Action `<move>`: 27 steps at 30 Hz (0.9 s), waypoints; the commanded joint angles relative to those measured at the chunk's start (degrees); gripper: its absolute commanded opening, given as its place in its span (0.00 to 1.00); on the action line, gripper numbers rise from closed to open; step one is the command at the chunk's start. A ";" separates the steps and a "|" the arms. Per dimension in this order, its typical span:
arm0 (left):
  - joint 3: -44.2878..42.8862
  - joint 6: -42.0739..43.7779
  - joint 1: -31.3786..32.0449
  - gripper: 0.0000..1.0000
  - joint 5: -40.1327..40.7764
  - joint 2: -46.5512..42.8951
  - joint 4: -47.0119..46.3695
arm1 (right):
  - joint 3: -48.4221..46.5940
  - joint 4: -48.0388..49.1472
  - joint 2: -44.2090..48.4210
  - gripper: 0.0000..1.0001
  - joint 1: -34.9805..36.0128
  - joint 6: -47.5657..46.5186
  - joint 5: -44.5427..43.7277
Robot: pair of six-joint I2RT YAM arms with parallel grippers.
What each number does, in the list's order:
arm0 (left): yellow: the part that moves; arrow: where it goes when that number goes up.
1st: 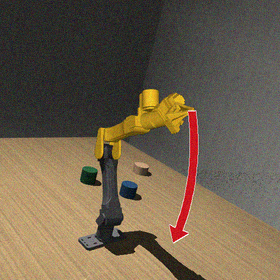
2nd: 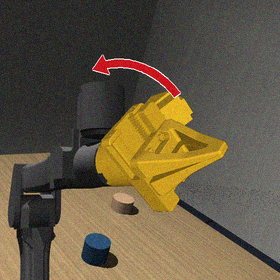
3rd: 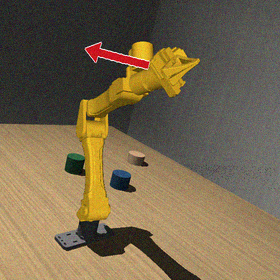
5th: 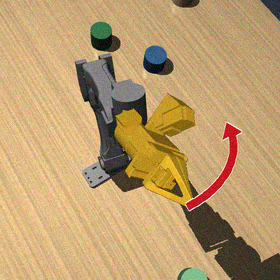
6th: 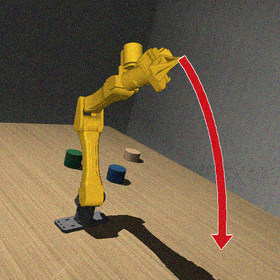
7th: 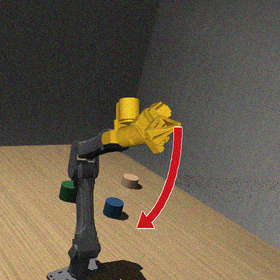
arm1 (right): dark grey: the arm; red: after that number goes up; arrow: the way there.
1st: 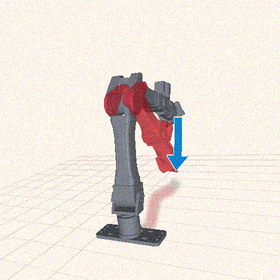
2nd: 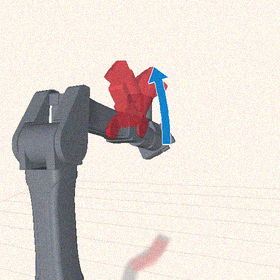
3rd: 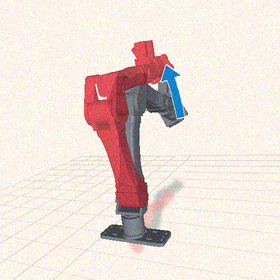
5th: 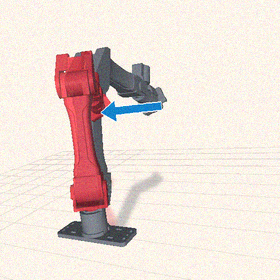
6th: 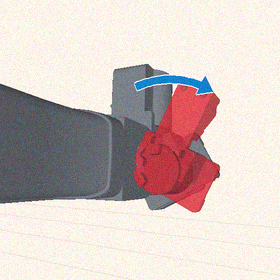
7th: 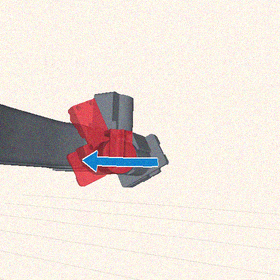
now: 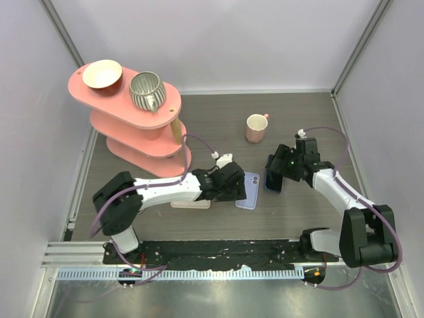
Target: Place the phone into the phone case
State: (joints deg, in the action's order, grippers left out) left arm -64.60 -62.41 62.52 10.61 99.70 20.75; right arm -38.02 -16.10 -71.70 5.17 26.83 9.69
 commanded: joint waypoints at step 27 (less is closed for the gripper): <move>18.37 2.38 0.23 1.00 16.72 -50.57 7.98 | -0.83 8.10 -0.98 0.55 28.57 19.84 -19.97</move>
State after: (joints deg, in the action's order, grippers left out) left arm -47.20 -60.77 62.52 24.01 50.26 26.89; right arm -36.25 -11.44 -72.29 31.92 44.25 -4.32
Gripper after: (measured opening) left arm 0.996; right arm 0.780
